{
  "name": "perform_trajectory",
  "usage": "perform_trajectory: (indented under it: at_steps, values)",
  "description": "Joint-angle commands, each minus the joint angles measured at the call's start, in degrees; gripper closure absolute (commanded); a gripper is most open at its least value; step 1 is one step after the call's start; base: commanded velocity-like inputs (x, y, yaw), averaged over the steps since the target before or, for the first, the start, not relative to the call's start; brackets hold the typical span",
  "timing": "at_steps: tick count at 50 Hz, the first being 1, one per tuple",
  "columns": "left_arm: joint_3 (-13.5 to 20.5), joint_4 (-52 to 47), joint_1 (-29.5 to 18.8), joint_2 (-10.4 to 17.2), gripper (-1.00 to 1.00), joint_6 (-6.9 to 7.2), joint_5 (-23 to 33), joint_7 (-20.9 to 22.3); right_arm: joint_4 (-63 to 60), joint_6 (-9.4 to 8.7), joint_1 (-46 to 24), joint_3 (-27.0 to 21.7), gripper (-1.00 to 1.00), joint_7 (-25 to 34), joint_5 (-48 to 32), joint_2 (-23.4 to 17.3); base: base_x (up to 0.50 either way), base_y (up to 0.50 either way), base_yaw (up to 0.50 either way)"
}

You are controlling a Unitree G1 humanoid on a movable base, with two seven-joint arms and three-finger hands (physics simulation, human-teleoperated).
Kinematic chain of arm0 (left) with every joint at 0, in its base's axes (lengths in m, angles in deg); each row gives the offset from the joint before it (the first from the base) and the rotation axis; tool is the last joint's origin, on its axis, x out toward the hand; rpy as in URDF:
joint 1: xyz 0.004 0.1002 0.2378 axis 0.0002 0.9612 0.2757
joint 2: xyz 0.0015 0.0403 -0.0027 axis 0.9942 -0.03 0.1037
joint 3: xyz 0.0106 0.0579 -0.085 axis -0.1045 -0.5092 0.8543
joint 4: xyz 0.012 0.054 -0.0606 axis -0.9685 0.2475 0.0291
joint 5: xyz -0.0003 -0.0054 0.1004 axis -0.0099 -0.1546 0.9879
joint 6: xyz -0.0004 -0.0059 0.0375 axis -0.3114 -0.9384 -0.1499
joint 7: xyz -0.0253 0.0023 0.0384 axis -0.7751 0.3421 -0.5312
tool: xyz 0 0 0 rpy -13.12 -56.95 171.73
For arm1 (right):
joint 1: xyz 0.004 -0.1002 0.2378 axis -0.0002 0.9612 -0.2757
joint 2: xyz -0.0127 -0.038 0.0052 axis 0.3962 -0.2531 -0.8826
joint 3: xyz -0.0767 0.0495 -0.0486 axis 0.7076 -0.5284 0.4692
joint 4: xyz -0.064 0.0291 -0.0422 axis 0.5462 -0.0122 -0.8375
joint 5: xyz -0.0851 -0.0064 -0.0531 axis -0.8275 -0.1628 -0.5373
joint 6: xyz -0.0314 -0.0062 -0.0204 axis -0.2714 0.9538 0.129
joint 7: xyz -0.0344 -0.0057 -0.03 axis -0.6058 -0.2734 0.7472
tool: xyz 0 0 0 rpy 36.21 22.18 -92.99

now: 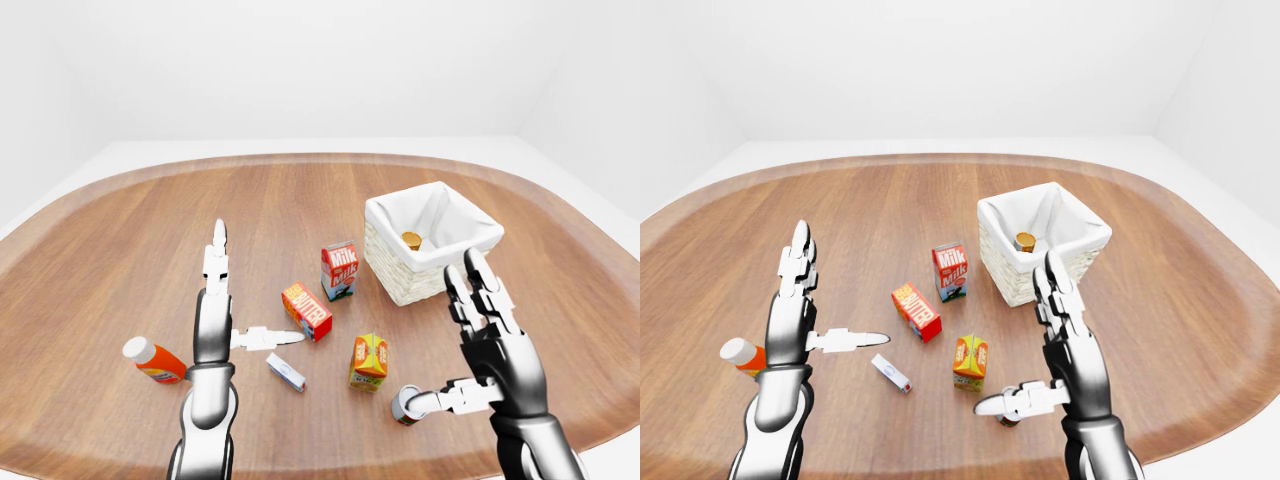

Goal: Pick up the alphabet soup and the tomato sauce, and put them in the basket.

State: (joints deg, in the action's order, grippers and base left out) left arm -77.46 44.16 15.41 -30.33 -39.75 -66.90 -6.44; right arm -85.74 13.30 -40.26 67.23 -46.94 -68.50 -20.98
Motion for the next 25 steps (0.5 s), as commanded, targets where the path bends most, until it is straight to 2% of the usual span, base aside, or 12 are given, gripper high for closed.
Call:
perform_trajectory:
  at_steps: [1,25]
  values:
    - [0.0,-0.09,0.07,-0.05,-1.0,0.0,0.12,0.0,2.62,0.0,1.58,-1.01,-1.0,1.92,-0.24,0.61,0.0,0.0,0.0]
    - [0.0,-0.09,0.07,-0.05,-1.0,0.0,0.12,0.0,12.36,0.0,3.36,-2.89,-1.0,4.55,-0.82,1.43,0.0,0.0,0.0]
